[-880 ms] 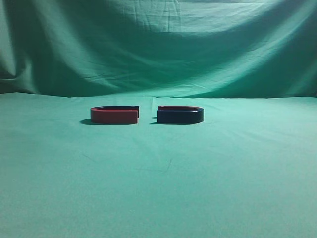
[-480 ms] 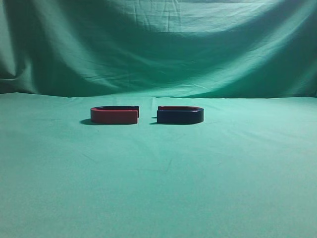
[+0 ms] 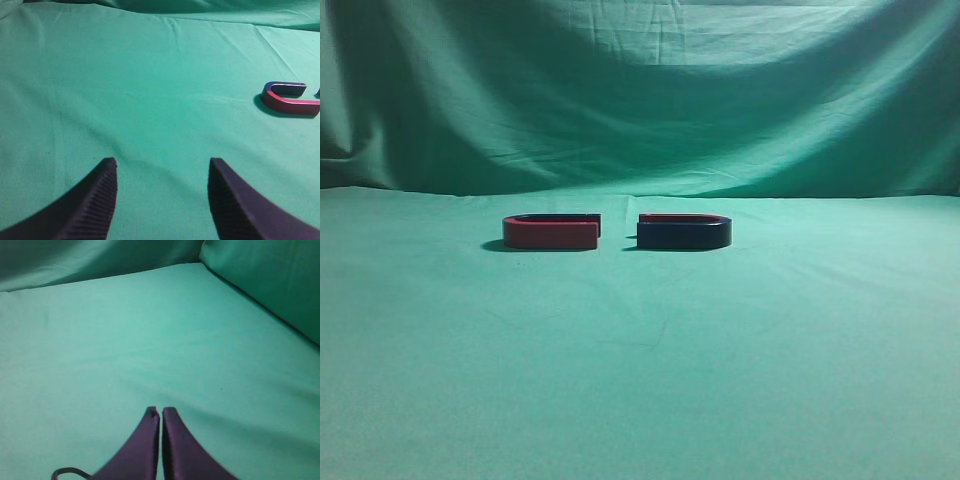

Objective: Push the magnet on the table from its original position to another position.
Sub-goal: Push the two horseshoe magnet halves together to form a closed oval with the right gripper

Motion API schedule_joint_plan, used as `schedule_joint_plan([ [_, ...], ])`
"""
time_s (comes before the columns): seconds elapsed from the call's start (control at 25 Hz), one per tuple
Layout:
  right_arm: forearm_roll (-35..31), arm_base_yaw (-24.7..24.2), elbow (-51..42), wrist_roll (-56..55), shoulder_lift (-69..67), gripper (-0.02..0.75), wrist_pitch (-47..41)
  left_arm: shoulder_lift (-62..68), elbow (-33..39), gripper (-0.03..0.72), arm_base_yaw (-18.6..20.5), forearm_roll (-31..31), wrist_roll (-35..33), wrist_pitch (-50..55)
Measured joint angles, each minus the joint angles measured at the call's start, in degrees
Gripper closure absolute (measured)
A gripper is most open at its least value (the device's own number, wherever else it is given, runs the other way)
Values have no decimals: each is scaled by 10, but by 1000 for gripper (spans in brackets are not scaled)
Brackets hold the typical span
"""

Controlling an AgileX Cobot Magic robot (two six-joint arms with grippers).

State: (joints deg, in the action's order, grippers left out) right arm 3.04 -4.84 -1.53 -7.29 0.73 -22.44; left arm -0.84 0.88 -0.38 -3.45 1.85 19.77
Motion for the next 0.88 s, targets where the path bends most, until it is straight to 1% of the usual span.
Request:
schedule_joint_plan([
  [0.24,0,0,0,0,0,738,3,0,0,316,0,0,0,0],
  [0.32,-8,0,-1,0,0,738,27,0,0,316,0,0,0,0],
  [0.52,-65,0,-1,0,0,738,159,0,0,316,0,0,0,0],
  [0.68,-79,0,-1,-15,0,738,292,0,0,316,0,0,0,0],
  [0.72,-79,0,-1,-16,0,738,312,0,0,316,0,0,0,0],
  [0.76,-77,0,2,-17,0,738,317,0,0,316,0,0,0,0],
  [0.88,-58,0,45,-18,0,738,273,0,0,316,0,0,0,0],
])
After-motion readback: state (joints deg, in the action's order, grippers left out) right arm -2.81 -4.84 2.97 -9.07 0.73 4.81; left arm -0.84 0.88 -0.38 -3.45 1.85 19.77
